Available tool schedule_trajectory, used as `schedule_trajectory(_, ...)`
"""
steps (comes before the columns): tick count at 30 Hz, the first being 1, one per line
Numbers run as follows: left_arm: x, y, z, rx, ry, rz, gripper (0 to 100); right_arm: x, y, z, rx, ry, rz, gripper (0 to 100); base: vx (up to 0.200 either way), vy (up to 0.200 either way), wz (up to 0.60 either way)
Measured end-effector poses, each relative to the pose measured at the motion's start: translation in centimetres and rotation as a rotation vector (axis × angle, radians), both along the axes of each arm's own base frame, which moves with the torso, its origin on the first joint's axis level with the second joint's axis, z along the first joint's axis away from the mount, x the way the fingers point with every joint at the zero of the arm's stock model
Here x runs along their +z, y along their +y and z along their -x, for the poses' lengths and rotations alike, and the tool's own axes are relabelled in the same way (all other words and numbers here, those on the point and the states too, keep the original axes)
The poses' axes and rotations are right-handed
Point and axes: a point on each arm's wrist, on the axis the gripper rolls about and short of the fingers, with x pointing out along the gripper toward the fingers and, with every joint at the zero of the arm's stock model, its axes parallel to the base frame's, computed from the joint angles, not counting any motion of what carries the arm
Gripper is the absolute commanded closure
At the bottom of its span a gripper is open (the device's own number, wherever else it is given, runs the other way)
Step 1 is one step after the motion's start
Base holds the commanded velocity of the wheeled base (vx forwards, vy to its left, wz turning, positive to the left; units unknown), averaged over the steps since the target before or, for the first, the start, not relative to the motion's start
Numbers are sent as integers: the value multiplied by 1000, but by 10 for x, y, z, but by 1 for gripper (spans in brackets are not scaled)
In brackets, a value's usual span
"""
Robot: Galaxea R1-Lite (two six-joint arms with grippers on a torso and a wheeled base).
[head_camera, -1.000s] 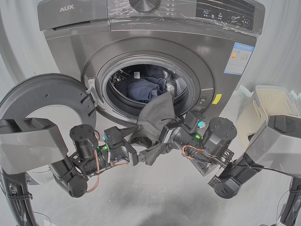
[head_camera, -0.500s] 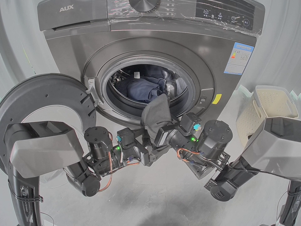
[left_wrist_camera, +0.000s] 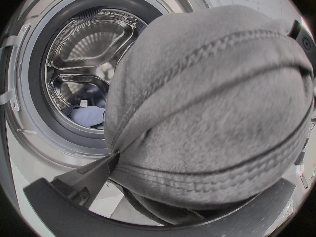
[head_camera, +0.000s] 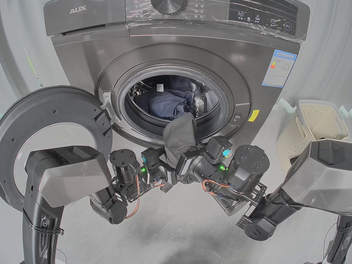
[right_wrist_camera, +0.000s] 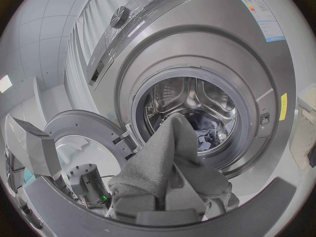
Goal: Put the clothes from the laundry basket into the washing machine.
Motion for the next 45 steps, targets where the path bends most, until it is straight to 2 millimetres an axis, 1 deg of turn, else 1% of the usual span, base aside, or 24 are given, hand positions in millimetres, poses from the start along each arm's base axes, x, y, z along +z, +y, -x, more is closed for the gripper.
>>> schedule_trajectory(3,-2,0,-1,5,2,-1,100,0,0,0,0,1,-1,100,0,0,0)
schedule_trajectory(8,0,7,-6,54,4,12,100,1,-2,-1,-10,2,-7,100,0,0,0)
schedule_trajectory(14,20,19,-8,92,-9,61,100,5,-11,-3,-30,3,-13,100,0,0,0)
schedule_trajectory(15,28,23,-6,99,-17,74,100,5,-14,-4,-35,5,-14,100,0,0,0)
schedule_trajectory(19,44,29,1,109,-26,99,100,3,-20,-4,-47,18,-9,100,0,0,0)
schedule_trajectory(23,66,35,14,106,-36,134,100,-4,-27,-6,-63,44,6,100,0,0,0)
schedule_trajectory(26,82,39,26,97,-46,159,100,-14,-32,-9,-75,69,26,100,0,0,0)
schedule_trajectory(30,93,43,38,90,-51,172,100,-25,-31,-11,-77,90,46,100,0,0,0)
schedule_trajectory(33,95,44,45,87,-45,169,100,-29,-30,-12,-70,93,52,100,0,0,0)
schedule_trajectory(34,96,45,47,85,-44,169,100,-30,-29,-12,-66,92,53,0,0,0,0)
schedule_trajectory(41,100,46,52,87,-56,176,100,-31,-27,-7,-50,97,65,0,0,0,0)
schedule_trajectory(45,100,48,55,96,-48,171,100,-28,-33,6,-14,102,99,0,0,0,0)
